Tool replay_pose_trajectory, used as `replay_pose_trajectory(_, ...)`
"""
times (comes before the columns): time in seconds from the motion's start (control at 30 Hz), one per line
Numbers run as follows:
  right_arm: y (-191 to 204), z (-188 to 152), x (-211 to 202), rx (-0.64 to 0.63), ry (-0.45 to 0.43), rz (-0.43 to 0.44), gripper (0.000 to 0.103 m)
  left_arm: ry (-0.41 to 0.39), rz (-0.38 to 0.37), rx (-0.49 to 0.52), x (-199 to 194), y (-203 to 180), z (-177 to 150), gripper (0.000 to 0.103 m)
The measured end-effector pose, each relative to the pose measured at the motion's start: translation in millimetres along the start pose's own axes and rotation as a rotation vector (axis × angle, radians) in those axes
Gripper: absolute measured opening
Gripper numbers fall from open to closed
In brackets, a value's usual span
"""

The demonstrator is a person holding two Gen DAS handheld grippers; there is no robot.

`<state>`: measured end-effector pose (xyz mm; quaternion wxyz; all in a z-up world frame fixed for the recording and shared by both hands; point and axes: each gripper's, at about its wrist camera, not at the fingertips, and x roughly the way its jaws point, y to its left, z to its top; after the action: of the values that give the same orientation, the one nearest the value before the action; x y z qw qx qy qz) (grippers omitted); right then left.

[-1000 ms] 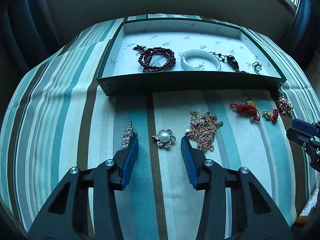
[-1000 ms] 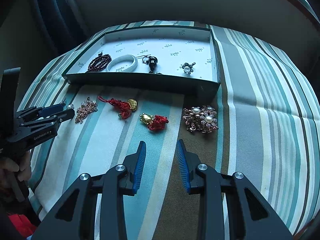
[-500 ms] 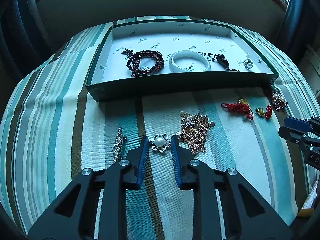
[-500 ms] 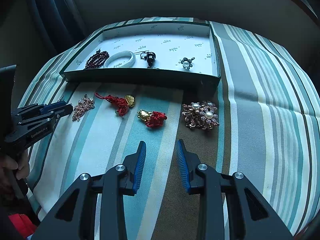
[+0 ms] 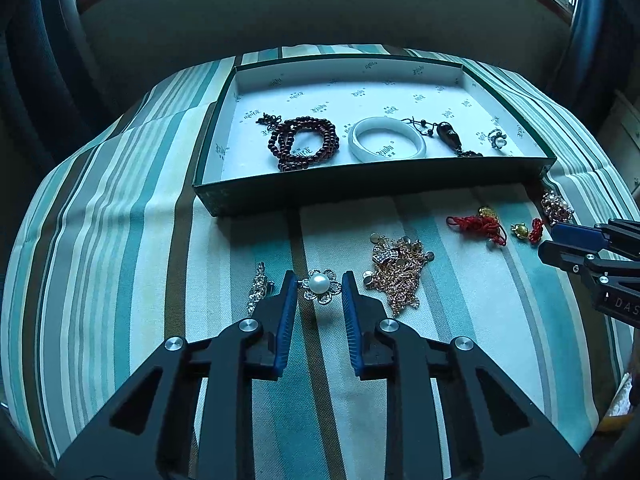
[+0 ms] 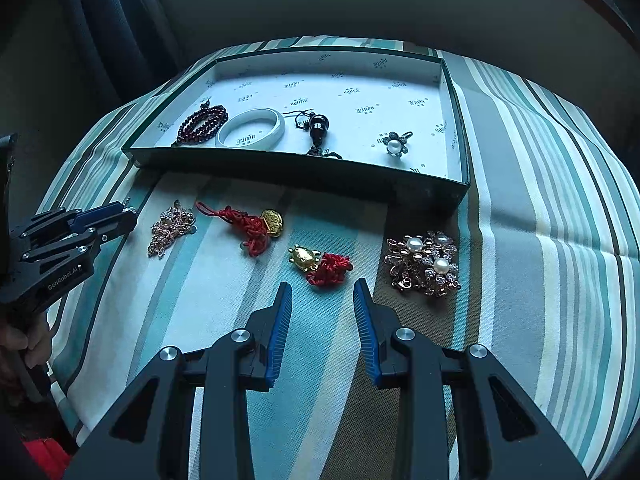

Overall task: Organize jewelry
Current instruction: 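Lower the left tool around the pearl flower brooch, then grasp the pearl flower brooch with the left tool while the right tool grasps the red tassel charm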

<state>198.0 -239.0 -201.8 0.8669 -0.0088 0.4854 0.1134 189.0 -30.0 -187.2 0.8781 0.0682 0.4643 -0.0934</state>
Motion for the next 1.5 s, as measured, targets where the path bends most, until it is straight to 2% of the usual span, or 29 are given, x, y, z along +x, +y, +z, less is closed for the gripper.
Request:
replay_pose_trajectory(0.37, 8.5, 13.4, 17.1, -0.036, 0.007, -0.007, 0.032, 0.006, 0.005, -0.018, 5.0, 7.2, 0.5, 0.022)
replay_pose_trajectory(0.4, 9.3, 13.1, 17.2, -0.041, 0.006, -0.010, 0.024, 0.007, 0.005, -0.019, 5.4, 7.4, 0.6, 0.022)
replay_pose_trajectory(0.43, 9.4, 12.7, 17.1, -0.044, 0.005, -0.012, 0.021, 0.007, 0.004, -0.019, 5.7, 7.6, 0.6, 0.022)
replay_pose_trajectory(0.63, 9.7, 10.5, 15.7, -0.043, 0.004, -0.012, 0.016, 0.007, 0.003, -0.018, 6.2, 7.9, 0.2, 0.022)
replay_pose_trajectory(1.03, 10.9, 4.7, 7.8, -0.030, -0.004, -0.009, 0.015, -0.003, 0.001, -0.020, 2.0, 5.4, 1.4, 0.022)
replay_pose_trajectory(1.5, 5.3, 23.6, -21.6, -0.012, -0.085, -0.008, 0.015, -0.073, -0.017, 0.005, -20.5, -9.8, 24.7, 0.022)
